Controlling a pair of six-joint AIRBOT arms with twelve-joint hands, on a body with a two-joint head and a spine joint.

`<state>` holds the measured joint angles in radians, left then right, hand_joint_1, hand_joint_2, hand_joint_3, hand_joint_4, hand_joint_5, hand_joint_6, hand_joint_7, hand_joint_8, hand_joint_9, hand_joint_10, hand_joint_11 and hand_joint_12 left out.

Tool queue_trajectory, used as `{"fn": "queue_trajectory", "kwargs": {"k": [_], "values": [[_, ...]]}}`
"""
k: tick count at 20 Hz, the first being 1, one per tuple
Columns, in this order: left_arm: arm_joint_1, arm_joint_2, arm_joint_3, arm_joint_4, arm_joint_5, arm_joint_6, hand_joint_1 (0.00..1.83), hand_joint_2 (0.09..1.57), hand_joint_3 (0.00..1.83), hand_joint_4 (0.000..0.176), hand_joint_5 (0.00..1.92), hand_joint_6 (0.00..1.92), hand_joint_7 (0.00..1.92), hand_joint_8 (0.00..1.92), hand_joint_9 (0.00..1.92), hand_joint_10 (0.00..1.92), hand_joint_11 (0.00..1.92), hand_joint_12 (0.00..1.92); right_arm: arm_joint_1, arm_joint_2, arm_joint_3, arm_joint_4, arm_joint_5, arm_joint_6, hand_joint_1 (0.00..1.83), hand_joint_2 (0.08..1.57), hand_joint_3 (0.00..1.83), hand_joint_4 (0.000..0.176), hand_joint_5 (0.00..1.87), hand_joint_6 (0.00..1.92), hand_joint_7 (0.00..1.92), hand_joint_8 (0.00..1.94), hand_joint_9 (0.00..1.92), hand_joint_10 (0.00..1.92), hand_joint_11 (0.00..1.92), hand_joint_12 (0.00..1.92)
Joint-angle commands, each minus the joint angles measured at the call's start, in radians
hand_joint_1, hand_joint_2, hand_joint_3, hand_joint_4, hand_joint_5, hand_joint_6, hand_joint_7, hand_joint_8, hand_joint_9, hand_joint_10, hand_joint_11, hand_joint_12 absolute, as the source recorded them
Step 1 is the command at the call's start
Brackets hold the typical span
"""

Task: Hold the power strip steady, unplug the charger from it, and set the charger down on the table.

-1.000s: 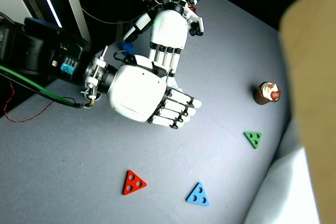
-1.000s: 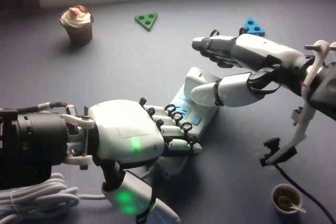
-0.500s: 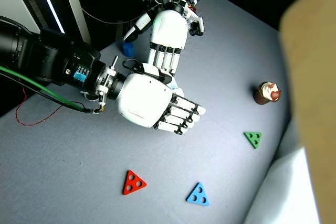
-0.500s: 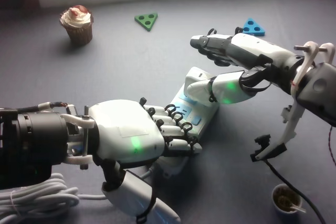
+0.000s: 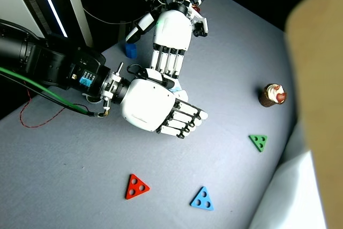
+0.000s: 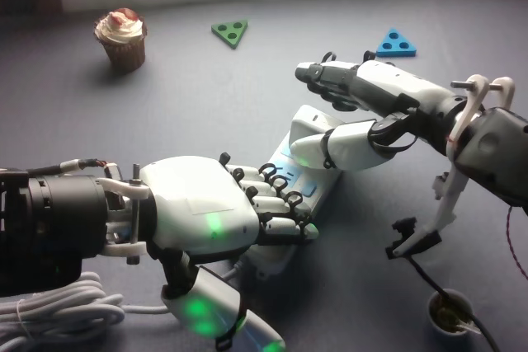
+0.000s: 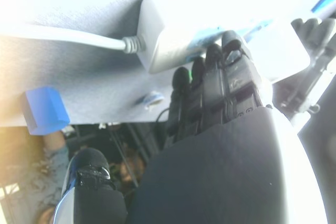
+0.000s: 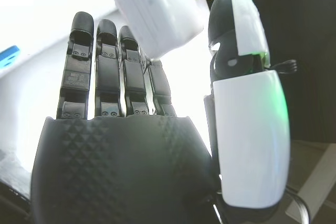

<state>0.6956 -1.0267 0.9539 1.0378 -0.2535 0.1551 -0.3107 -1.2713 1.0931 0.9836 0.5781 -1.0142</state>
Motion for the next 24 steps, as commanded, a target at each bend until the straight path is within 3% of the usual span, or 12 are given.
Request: {"fn": "queue_trajectory", "kwargs": {"k": [1,12,14,18,19,20,21,24], "values": [[-0.003,-0.011,0.004,-0.005,-0.041,-0.008,0.00,0.97,0.00,0.000,0.17,0.01,0.20,0.01,0.18,0.00,0.15,0.04,0.003,0.009,0.002,-0.034,0.073,0.016,1.02,1.06,0.00,0.000,0.22,0.01,0.24,0.00,0.27,0.00,0.24,0.26],[0.001,-0.019,0.007,-0.004,-0.040,-0.010,0.00,0.98,0.00,0.000,0.14,0.01,0.17,0.01,0.16,0.01,0.14,0.04,-0.007,0.009,0.011,-0.034,0.076,0.017,1.04,1.07,0.00,0.000,0.29,0.00,0.31,0.00,0.34,0.00,0.27,0.31],[0.001,-0.021,0.007,-0.004,-0.041,-0.011,0.00,0.99,0.00,0.000,0.13,0.00,0.16,0.01,0.16,0.01,0.14,0.04,-0.007,0.009,0.014,-0.034,0.076,0.017,1.13,1.06,0.00,0.000,0.39,0.00,0.41,0.00,0.45,0.00,0.39,0.42],[0.001,-0.021,0.011,-0.005,-0.043,-0.011,0.00,0.98,0.00,0.000,0.13,0.00,0.16,0.00,0.15,0.00,0.13,0.03,-0.010,0.009,0.016,-0.034,0.076,0.017,1.33,1.07,0.00,0.000,0.76,0.01,0.81,0.01,0.83,0.02,0.64,0.67],[0.001,-0.021,0.013,-0.005,-0.045,-0.011,0.00,0.98,0.00,0.000,0.14,0.01,0.17,0.01,0.15,0.00,0.14,0.03,-0.010,0.009,0.016,-0.034,0.076,0.017,1.22,1.09,0.00,0.000,0.97,0.70,0.94,0.02,0.97,0.02,0.80,0.60],[0.001,-0.020,0.013,-0.005,-0.045,-0.011,0.00,0.98,0.00,0.000,0.14,0.00,0.17,0.01,0.16,0.01,0.15,0.04,-0.010,0.009,0.016,-0.034,0.076,0.017,1.44,1.07,0.00,0.000,0.97,0.87,1.09,0.40,1.02,0.69,0.88,1.30],[0.000,-0.019,0.013,-0.005,-0.044,-0.011,0.00,0.98,0.00,0.000,0.12,0.00,0.15,0.00,0.13,0.00,0.12,0.03,-0.011,0.009,0.016,-0.034,0.076,0.017,1.49,1.06,0.00,0.000,1.01,0.86,1.12,0.51,1.09,0.75,0.90,1.40],[0.001,-0.022,0.015,-0.005,-0.044,-0.020,0.00,0.97,0.00,0.000,0.15,0.01,0.18,0.01,0.16,0.01,0.15,0.04,-0.011,0.009,0.016,-0.035,0.076,0.015,1.50,1.05,0.00,0.000,1.01,0.87,1.09,0.58,1.12,0.73,0.93,1.41]]}}
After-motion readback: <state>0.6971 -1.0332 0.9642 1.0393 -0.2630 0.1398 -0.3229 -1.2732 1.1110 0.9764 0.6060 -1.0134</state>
